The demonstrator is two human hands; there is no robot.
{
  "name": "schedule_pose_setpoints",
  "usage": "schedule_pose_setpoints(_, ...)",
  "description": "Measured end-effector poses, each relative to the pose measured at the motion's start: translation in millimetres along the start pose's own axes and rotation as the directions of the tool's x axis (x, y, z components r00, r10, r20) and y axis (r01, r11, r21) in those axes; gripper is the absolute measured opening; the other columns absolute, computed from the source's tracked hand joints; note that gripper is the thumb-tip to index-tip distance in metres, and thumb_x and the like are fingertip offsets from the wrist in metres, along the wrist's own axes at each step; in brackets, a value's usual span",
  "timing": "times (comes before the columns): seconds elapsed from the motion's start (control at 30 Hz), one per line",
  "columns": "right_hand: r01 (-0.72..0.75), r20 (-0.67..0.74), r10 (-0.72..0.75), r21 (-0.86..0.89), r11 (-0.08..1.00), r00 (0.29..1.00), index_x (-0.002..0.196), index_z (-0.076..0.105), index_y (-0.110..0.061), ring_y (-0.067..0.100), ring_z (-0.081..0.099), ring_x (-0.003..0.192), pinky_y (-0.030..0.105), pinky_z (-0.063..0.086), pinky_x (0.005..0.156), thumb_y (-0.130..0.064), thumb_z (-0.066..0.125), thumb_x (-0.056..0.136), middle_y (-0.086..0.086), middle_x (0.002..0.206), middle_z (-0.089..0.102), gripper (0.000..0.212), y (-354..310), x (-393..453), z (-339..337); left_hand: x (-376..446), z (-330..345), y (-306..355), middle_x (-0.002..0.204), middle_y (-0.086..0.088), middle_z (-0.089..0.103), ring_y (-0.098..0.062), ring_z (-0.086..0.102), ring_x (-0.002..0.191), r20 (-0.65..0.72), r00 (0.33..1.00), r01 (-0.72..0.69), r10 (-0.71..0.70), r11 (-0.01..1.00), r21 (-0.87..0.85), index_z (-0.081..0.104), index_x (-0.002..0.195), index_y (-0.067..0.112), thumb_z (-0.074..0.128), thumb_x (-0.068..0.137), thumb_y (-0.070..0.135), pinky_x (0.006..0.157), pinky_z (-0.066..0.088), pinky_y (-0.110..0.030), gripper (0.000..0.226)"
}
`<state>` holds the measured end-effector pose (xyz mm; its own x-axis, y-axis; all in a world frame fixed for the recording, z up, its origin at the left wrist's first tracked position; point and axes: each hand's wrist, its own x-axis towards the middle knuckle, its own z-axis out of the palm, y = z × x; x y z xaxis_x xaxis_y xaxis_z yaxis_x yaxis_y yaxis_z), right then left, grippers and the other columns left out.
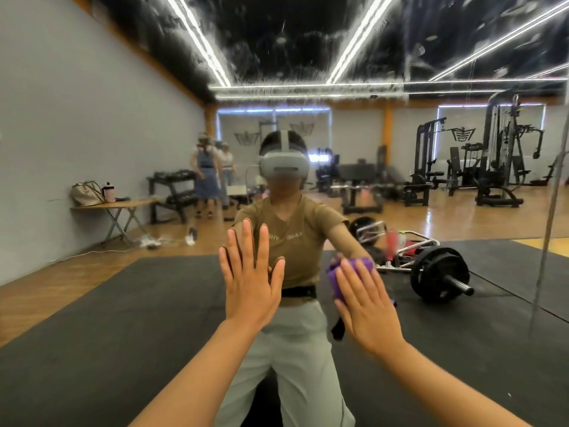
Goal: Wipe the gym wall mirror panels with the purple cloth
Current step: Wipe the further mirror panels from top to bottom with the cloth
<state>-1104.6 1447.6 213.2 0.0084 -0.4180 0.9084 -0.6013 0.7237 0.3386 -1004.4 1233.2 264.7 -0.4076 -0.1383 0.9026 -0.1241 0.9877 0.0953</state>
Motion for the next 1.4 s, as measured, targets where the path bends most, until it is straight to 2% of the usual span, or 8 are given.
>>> schedule_pose_setpoints(0.17, -0.115, -0.114, 0.119, 0.036, 0.993, 0.986, 0.158, 0.023, -0.007, 0.025, 0.012, 0.155, 0.041, 0.007, 0.127, -0.032, 0.030, 0.108, 0.016, 0.162, 0.030, 0.056, 36, 117, -18, -1, -1, 3, 0.169, -0.006, -0.013, -0.029, -0.013, 0.155, -0.022, 1.000, 0.019, -0.019, 1.000, -0.005, -0.008, 0.161, 0.025, 0.023, 0.105, 0.050, 0.123, -0.010, -0.047, 0.070)
schedule_pose_setpoints(0.33, -0.241, -0.170, 0.260, 0.121, 0.963, 0.951, 0.158, 0.023, -0.006, 0.029, 0.017, 0.153, 0.035, -0.001, 0.127, -0.031, 0.027, 0.108, 0.014, 0.165, 0.025, 0.056, 64, 194, -34, -2, -2, 2, 0.169, -0.007, -0.007, -0.030, -0.009, 0.155, -0.030, 0.999, 0.011, -0.011, 1.000, 0.001, -0.001, 0.162, 0.022, 0.027, 0.104, 0.048, 0.124, -0.006, -0.048, 0.070)
schedule_pose_setpoints(0.53, -0.242, -0.172, 0.262, 0.132, 0.961, 0.950, 0.157, 0.026, -0.003, 0.032, 0.017, 0.153, 0.042, 0.006, 0.127, -0.028, 0.033, 0.106, 0.017, 0.164, 0.026, 0.057, 45, 130, -25, -2, -3, -2, 0.170, -0.008, -0.005, -0.030, -0.007, 0.156, -0.020, 1.000, -0.010, 0.010, 1.000, 0.009, 0.002, 0.163, 0.022, 0.028, 0.104, 0.049, 0.124, -0.003, -0.048, 0.070)
schedule_pose_setpoints(0.8, -0.161, -0.020, 0.163, 0.088, 0.983, 0.986, 0.161, 0.012, -0.011, 0.027, 0.009, 0.156, 0.046, 0.010, 0.126, -0.038, 0.024, 0.110, 0.003, 0.170, 0.006, 0.059, 6, -14, 0, -1, 4, -6, 0.169, -0.010, -0.007, -0.033, -0.007, 0.155, -0.050, 0.998, -0.043, 0.046, 0.998, 0.053, -0.004, 0.162, 0.020, 0.022, 0.105, 0.051, 0.124, -0.002, -0.050, 0.070)
schedule_pose_setpoints(0.9, -0.139, -0.022, 0.141, 0.090, 0.986, 0.990, 0.162, 0.010, -0.013, 0.026, 0.008, 0.156, 0.045, 0.007, 0.127, -0.037, 0.025, 0.110, 0.004, 0.170, 0.007, 0.059, 14, 8, -4, -1, 5, -7, 0.169, -0.011, -0.006, -0.033, -0.007, 0.155, -0.056, 0.997, -0.051, 0.054, 0.997, 0.058, -0.004, 0.162, 0.020, 0.016, 0.106, 0.053, 0.124, -0.001, -0.051, 0.068)
schedule_pose_setpoints(1.03, -0.268, -0.083, 0.282, 0.151, 0.952, 0.956, 0.159, 0.018, -0.006, 0.022, 0.003, 0.156, 0.040, 0.000, 0.127, -0.032, 0.035, 0.106, 0.013, 0.166, 0.018, 0.062, 41, 92, -20, -1, 5, -7, 0.169, -0.011, -0.005, -0.034, -0.006, 0.155, -0.074, 0.995, -0.062, 0.067, 0.996, 0.058, -0.003, 0.162, 0.020, 0.018, 0.106, 0.053, 0.124, -0.001, -0.051, 0.068)
schedule_pose_setpoints(1.2, -0.302, -0.084, 0.320, 0.175, 0.937, 0.944, 0.160, 0.016, -0.006, 0.020, 0.001, 0.155, 0.030, -0.009, 0.125, -0.036, 0.030, 0.107, 0.008, 0.167, 0.011, 0.062, 73, 178, -42, -1, 4, -7, 0.169, -0.013, -0.003, -0.036, -0.005, 0.155, -0.090, 0.993, -0.076, 0.081, 0.995, 0.064, -0.003, 0.162, 0.018, 0.028, 0.104, 0.049, 0.125, -0.002, -0.051, 0.073)
schedule_pose_setpoints(1.4, -0.296, -0.127, 0.319, 0.172, 0.940, 0.939, 0.159, 0.020, -0.006, 0.025, 0.009, 0.155, 0.035, -0.003, 0.127, -0.033, 0.032, 0.107, 0.008, 0.167, 0.012, 0.060, 68, 160, -35, -1, 5, -8, 0.169, -0.015, 0.000, -0.038, -0.001, 0.155, -0.109, 0.990, -0.083, 0.092, 0.993, 0.079, -0.001, 0.162, 0.018, 0.029, 0.104, 0.049, 0.125, 0.000, -0.052, 0.073)
